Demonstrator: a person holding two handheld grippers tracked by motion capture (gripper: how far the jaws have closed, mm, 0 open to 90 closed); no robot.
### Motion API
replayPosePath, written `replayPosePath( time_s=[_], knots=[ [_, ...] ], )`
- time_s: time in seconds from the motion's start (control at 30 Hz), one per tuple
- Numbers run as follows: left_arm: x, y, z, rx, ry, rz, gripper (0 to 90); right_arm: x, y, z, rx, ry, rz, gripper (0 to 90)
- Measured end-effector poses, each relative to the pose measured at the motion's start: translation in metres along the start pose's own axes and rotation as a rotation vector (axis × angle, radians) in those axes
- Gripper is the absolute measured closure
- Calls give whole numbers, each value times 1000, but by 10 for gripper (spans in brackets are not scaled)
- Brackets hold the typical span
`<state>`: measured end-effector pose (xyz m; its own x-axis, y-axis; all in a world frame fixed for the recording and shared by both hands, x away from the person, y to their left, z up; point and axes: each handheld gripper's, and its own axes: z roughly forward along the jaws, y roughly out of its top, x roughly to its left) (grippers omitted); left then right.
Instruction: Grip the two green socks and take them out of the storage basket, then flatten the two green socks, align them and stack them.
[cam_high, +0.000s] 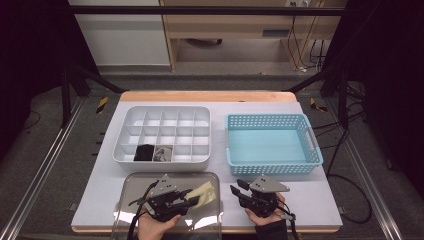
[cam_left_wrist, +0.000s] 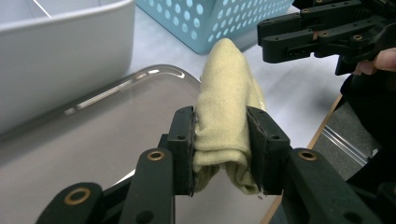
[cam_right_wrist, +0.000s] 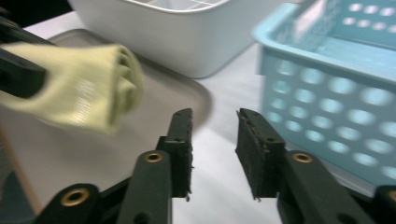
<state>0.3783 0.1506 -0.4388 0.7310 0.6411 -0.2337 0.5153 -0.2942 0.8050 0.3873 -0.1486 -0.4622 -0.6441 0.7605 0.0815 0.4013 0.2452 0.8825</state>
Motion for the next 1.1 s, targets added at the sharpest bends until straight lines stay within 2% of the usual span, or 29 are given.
replayPosePath(
  time_s=[0.1, 0.23, 0.27, 0.53, 0.87, 1.1],
  knots=[
    [3, 4, -6, -9, 16, -2, 637, -6, -2, -5, 6, -33, 5, 596],
    [9, 9, -13, -23, 28, -9, 636, -10, -4, -10, 15, -45, 15, 581],
    [13, 12, -18, -31, 40, -12, 635, -13, -6, -14, 26, -66, 12, 553],
    [28, 23, -29, -40, 72, -23, 633, -19, -15, -21, 39, -118, 12, 433],
    [47, 45, -50, -49, 141, -21, 632, -27, -20, -33, 35, -160, 31, 374],
    [59, 59, -57, -54, 169, -28, 631, -30, -24, -35, 41, -173, 51, 354]
  ],
)
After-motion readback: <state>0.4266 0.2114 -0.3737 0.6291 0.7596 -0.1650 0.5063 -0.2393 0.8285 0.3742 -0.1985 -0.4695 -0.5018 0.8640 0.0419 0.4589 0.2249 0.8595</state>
